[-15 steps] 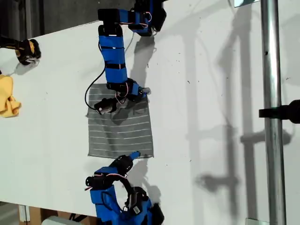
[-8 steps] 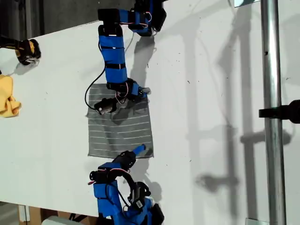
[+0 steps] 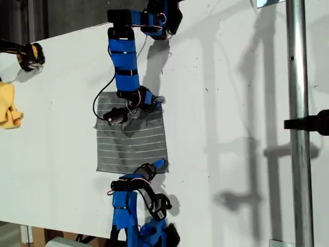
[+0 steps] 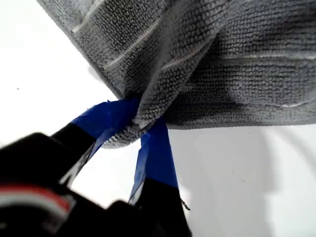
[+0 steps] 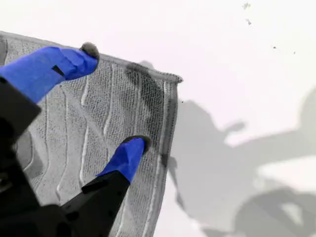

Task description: Grasp corners of a towel and fold twice.

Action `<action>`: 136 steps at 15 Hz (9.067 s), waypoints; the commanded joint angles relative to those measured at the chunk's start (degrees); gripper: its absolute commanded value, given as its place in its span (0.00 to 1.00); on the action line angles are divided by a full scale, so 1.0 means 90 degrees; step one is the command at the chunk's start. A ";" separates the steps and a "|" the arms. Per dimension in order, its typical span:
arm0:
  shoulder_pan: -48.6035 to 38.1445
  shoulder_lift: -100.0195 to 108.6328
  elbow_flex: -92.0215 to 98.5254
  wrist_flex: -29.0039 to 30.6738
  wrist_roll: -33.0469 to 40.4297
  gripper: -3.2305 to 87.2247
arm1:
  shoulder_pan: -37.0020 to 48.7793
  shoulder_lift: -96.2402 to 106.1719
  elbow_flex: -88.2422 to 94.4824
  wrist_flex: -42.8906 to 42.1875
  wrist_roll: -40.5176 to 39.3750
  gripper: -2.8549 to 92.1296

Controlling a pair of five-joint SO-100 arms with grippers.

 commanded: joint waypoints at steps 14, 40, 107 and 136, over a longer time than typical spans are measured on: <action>-0.0361 -0.1748 -0.1152 0.0313 -0.0303 0.02 | -0.0010 0.0820 0.0117 -0.0010 0.0068 0.03; -0.3340 0.0371 -0.2432 0.0039 0.1436 0.02 | 0.3428 0.2988 -0.0576 0.0459 -0.1885 0.03; -0.1299 1.2344 0.7988 -0.0713 -0.2002 0.02 | 0.5068 0.2646 0.2119 -0.1885 -0.1230 0.46; -0.1396 1.2344 0.8027 -0.0596 -0.2119 0.02 | 0.5400 0.5010 0.2080 0.1348 -0.0791 0.03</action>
